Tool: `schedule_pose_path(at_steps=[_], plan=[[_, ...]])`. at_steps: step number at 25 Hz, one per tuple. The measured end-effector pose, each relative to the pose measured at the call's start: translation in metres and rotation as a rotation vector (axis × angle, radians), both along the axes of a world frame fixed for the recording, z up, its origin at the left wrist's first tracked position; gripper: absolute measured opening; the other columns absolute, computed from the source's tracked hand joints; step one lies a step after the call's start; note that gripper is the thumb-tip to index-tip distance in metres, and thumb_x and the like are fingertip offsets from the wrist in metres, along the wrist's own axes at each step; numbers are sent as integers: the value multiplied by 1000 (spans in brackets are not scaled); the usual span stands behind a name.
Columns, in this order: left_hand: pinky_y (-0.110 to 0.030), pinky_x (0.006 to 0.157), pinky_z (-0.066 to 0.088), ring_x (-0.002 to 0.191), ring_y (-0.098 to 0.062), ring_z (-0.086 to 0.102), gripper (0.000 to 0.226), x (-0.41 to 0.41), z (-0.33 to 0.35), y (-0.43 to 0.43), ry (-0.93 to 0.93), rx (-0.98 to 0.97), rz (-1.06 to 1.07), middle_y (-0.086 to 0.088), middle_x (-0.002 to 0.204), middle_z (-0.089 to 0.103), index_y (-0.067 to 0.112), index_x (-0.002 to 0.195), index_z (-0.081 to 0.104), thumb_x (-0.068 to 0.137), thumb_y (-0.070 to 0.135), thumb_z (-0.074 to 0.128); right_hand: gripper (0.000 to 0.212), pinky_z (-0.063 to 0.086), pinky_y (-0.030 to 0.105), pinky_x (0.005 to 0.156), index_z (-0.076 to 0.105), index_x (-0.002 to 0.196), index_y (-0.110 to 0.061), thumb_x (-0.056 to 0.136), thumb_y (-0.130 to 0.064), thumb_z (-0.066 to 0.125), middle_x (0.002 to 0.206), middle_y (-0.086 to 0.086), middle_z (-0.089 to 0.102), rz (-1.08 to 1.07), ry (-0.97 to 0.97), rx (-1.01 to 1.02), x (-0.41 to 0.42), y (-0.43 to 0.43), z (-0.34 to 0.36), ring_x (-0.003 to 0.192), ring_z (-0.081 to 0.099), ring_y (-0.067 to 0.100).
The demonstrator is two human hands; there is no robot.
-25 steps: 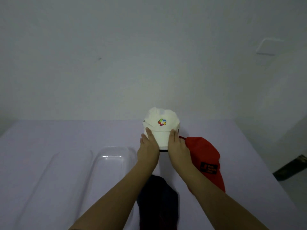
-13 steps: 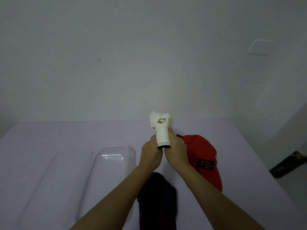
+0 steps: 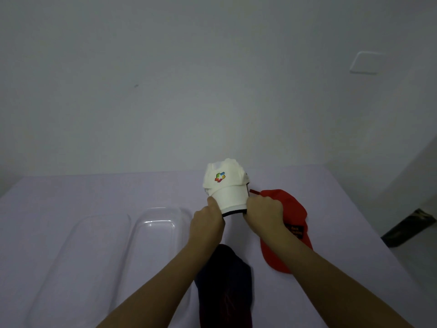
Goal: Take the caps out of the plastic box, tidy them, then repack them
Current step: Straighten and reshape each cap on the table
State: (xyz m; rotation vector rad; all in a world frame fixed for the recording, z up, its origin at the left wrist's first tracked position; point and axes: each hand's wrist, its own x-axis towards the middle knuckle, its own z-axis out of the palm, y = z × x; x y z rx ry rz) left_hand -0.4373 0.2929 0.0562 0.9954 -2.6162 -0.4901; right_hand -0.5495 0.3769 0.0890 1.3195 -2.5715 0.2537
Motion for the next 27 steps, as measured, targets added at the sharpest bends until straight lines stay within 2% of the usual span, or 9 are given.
schedule_pose_path(at_steps=[2,5,8,10,15,18,20,24,27], plan=[[-27,46,27,50,-23,40,23,-1,-4,0,37,51,21,-23,70,64,-11,105,53,83,-8,46,31,4,13,49,52,49,-15,54,-22,82,42,-4,34,11,-91,61,9,5,1,40,29,15],[-29,52,28,55,-21,40,23,-4,-3,4,25,81,38,-20,77,63,-6,106,51,86,-4,40,25,22,23,48,47,66,-16,90,-23,46,65,-1,44,-22,-239,90,13,10,-10,65,46,18],[-20,42,17,45,-10,29,22,-6,-1,11,173,117,47,-14,64,55,-7,102,53,81,-10,48,35,22,24,44,35,58,-16,91,-19,43,77,7,58,-33,-360,8,17,5,-3,68,46,18],[-21,44,22,52,-19,42,28,-7,2,10,186,133,44,-21,74,62,-7,112,51,85,-7,46,39,19,22,43,30,55,-18,92,-16,43,79,9,58,-17,-389,2,18,2,1,69,45,18],[-29,61,35,82,-29,62,40,-5,15,-6,-129,-48,-9,-16,98,64,-2,129,36,89,-1,37,37,23,23,45,34,56,-19,92,-24,42,58,-6,36,-40,-317,96,7,13,-6,66,49,19],[-31,67,44,91,-28,63,49,-5,22,-5,-284,-171,13,-16,106,62,-2,139,23,92,-1,38,25,36,25,54,53,82,-14,89,-37,47,72,0,53,-49,-359,1,6,15,-8,68,55,22],[-32,70,48,93,-27,62,52,-6,28,1,-289,-224,2,-16,108,61,-2,141,19,93,-1,39,28,42,29,56,52,105,-10,86,-30,52,89,5,61,-11,-369,-98,7,11,-10,76,61,25],[-32,73,45,97,-31,59,49,-5,28,-9,-4,-6,-44,-19,114,57,-1,135,32,87,-3,43,48,49,37,61,36,136,-4,88,-2,43,101,15,61,65,-407,-175,2,7,-17,78,61,29],[-34,101,43,116,-23,52,49,0,21,-13,346,341,-246,-13,131,48,4,139,29,92,-5,39,62,49,37,66,16,147,-6,90,1,40,103,13,58,186,-557,-223,3,10,-15,78,57,24]])
